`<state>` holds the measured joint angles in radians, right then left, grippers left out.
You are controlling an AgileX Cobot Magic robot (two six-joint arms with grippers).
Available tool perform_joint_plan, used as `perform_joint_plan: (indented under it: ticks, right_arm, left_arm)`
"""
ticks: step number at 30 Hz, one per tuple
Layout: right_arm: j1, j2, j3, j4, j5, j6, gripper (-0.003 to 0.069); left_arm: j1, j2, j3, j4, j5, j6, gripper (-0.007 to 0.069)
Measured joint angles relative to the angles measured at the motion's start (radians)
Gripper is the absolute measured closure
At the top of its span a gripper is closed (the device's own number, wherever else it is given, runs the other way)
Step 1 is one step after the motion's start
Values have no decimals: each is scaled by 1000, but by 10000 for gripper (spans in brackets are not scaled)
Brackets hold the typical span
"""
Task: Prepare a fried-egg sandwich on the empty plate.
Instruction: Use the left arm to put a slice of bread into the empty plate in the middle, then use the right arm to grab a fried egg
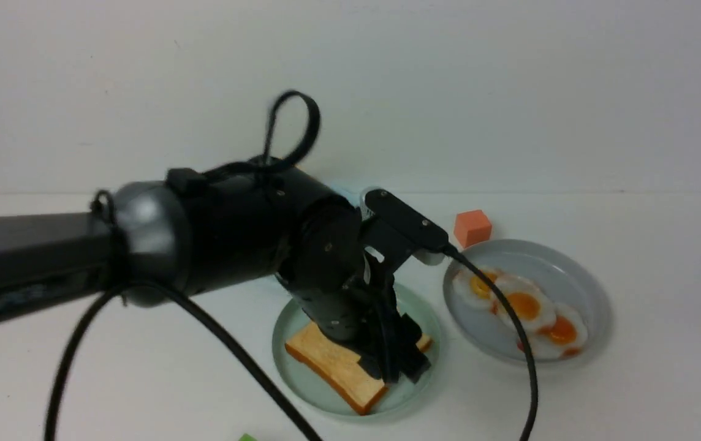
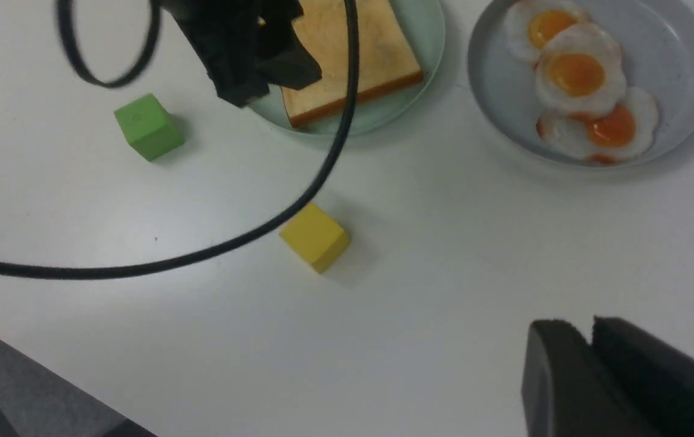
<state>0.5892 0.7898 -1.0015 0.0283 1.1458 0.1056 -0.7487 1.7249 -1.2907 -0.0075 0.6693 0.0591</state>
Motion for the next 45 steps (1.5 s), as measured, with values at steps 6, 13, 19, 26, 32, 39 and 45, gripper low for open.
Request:
perform_joint_plan:
  ticks: [6, 13, 19, 26, 32, 39, 45]
  right_arm:
    - [0, 236, 0, -88, -114, -15, 473]
    - [-22, 523, -13, -170, -196, -33, 372]
    - [-119, 784, -138, -159, -253, -125, 331]
    - [-177, 1015, -308, -150, -302, -205, 140]
    - [-208, 1173, -413, -150, -345, -237, 3]
    - [-214, 1295, -479, -153, -339, -287, 15]
    - [-219, 1313, -497, -163, -324, -314, 121]
  left_arm:
    - [0, -326, -4, -29, 76, -86, 199]
    - [0, -771, 172, -10, 104, -121, 628]
    - [0, -1157, 412, -13, 58, -188, 638]
    - [0, -1370, 545, -10, 15, -222, 638]
    - [0, -1395, 551, -10, 16, -257, 638]
    - [0, -1395, 551, -15, 9, -274, 638]
    - [0, -1395, 551, -17, 8, -276, 638]
